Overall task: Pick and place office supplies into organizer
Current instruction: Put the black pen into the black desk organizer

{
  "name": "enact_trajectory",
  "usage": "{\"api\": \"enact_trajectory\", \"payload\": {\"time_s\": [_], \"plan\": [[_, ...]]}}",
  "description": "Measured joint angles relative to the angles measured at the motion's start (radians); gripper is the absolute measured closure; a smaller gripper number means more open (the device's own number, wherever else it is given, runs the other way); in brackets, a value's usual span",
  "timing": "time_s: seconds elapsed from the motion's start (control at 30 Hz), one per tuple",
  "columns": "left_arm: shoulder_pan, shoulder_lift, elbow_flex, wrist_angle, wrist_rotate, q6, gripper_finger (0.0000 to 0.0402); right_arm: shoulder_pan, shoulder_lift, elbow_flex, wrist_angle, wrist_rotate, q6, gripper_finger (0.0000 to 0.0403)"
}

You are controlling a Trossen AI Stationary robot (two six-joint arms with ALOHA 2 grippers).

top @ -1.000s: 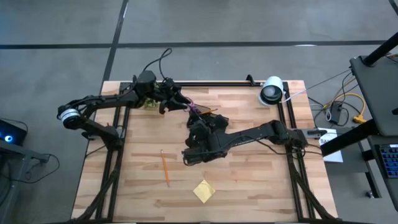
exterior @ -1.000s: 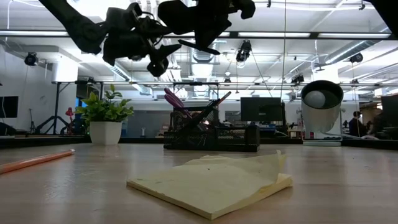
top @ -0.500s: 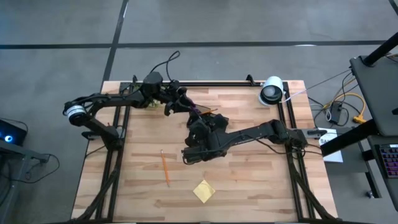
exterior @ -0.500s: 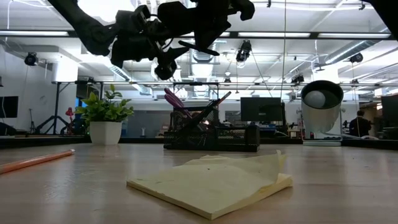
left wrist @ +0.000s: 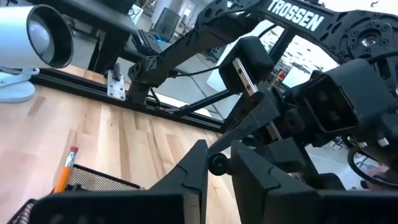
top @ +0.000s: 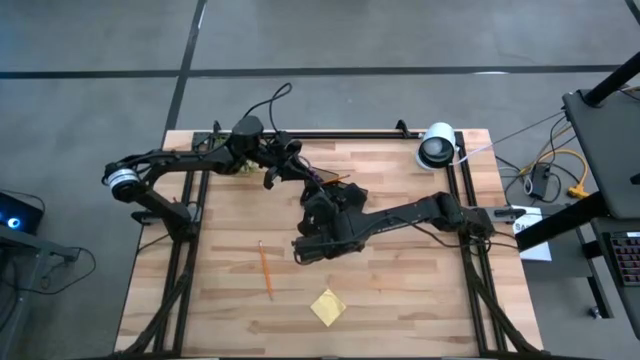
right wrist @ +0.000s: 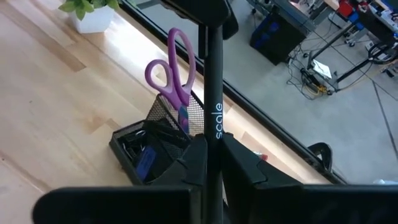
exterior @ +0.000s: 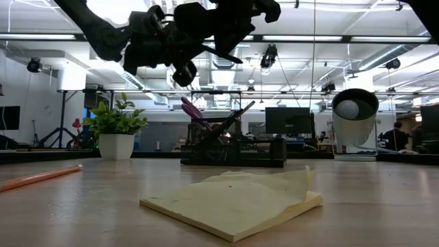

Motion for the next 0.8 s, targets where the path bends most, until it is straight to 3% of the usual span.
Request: {"api": "enact_trajectory", "payload": {"time_s": [0.2, 0.47, 0.57, 0.67, 0.8], "plan": [[0.001, -0.002, 0.000, -0.003, -0.001, 0.051, 0.0370, 0.000, 0.000, 0.000, -0.001, -0.024, 0.004, 0.0330], [0.048, -0.004, 0.050, -0.062, -0.015, 0.149, 0.0370, 0.034, 0.000, 0.000, -0.061, -0.265, 0.064, 0.0279], [0.059, -0.012, 0.082, -0.210, -0.037, 0.276, 0.0370, 0.058, -0.001, -0.002, -0.096, -0.408, 0.133, 0.0265], [0.057, -0.025, 0.143, -0.457, -0.137, 0.511, 0.0370, 0.097, -0.001, -0.009, -0.094, -0.567, 0.172, 0.0254], [0.030, -0.021, 0.240, -0.761, -0.306, 0.787, 0.0370, 0.158, -0.001, -0.033, -0.095, -0.687, 0.310, 0.0252]]}}
